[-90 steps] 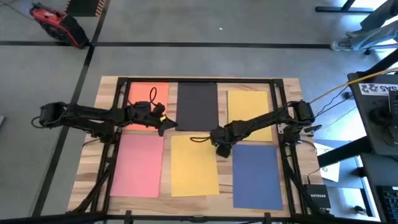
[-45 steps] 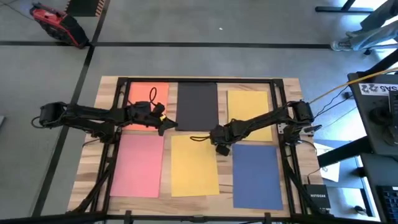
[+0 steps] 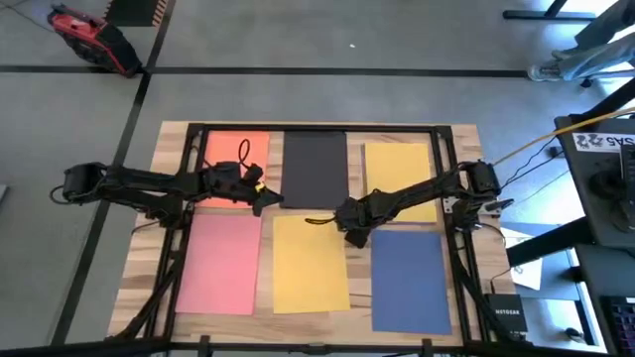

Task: Organize paper
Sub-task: Stack the yellow color paper on top of the other yellow color paper

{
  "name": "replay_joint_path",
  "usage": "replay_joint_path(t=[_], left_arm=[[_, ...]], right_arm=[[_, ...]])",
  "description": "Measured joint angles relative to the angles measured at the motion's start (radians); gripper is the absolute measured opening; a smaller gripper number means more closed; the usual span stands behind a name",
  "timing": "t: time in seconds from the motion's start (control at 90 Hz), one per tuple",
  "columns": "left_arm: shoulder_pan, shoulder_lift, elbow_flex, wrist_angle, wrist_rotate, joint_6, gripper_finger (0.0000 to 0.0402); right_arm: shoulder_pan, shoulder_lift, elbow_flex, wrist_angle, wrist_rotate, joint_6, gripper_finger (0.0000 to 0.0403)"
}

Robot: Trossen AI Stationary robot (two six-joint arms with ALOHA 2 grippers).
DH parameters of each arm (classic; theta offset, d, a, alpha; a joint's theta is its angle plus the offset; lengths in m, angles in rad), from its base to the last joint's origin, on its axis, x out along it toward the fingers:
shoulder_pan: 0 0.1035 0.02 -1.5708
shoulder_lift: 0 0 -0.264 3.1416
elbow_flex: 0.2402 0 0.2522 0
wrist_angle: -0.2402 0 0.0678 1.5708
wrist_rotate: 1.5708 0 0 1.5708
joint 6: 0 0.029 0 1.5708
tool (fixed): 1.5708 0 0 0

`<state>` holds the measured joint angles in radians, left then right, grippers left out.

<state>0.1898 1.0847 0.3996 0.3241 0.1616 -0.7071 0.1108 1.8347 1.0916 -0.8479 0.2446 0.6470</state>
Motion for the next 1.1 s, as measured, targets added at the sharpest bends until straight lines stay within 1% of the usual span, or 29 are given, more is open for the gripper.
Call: replay_joint_path(t=[0.222, 0.489, 0.811, 1.1], left_arm=[[0.0, 0.0, 0.0, 0.0, 0.0, 0.0, 0.0], [0.0, 0.0, 0.0, -0.001, 0.0, 0.0, 0.0], [0.001, 0.0, 0.0, -0.001, 0.0, 0.007, 0.0], [0.001, 0.0, 0.0, -0.002, 0.0, 0.02, 0.0]], right_arm=[[0.0, 0.0, 0.0, -0.036, 0.007, 0.008, 0.0159], [0.001, -0.001, 0.001, -0.063, -0.028, 0.02, 0.0159], [0.001, -0.002, 0.034, -0.12, -0.012, 0.028, 0.0159], [0.0, -0.002, -0.005, -0.12, -0.016, 0.037, 0.0159]])
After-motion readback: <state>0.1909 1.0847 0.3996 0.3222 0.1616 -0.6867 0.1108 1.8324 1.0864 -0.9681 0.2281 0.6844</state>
